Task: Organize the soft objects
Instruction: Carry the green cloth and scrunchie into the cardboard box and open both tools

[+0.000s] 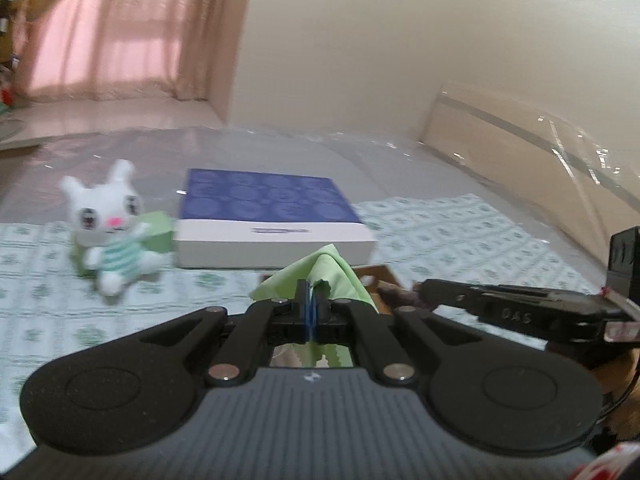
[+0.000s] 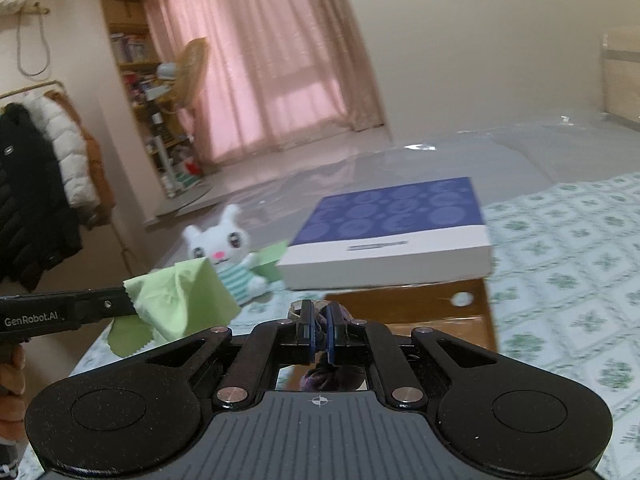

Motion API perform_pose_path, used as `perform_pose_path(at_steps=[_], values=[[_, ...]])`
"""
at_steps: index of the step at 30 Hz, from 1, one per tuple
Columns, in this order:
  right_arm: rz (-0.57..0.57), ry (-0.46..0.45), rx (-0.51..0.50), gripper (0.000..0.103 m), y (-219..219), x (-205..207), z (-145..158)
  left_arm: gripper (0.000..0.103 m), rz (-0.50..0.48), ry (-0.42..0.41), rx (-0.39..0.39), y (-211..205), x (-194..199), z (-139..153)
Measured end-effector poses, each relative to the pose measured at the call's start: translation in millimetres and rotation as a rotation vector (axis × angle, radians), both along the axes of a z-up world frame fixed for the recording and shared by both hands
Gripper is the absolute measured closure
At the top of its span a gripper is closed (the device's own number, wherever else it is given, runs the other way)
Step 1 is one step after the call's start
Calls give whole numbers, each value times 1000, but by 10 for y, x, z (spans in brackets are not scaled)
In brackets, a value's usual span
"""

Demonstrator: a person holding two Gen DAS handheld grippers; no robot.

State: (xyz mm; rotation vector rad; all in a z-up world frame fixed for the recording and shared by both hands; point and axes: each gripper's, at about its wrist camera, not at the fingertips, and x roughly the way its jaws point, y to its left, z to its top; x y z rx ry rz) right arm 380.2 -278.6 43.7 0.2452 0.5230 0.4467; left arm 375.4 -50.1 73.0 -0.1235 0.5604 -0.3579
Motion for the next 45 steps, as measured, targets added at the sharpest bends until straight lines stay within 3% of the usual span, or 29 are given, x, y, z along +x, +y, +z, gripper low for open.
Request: perform_pose_path(at_steps=[13, 16, 18, 30, 33, 35, 45], values=[[-112, 49, 26, 98, -488, 221, -235, 102, -63, 111, -87, -681, 658, -359], [-133, 60, 41, 98, -548, 282, -292, 96, -41, 140, -71, -747, 817, -479], [-139, 67, 46, 98, -576, 312, -321, 81, -39, 160, -41, -769, 892, -564], [-125, 75, 81, 96, -556, 449, -424, 76, -13, 231, 45, -654, 910, -821], [-109, 60, 96, 78, -514, 473, -398, 68, -9, 233, 57, -611, 876, -819], [-115, 45, 81, 60, -480, 456, -374, 65, -5, 234, 64, -579, 853, -809], [-128, 106, 8, 53, -479, 198, -368, 48, -1, 205, 113, -521, 548, -691]])
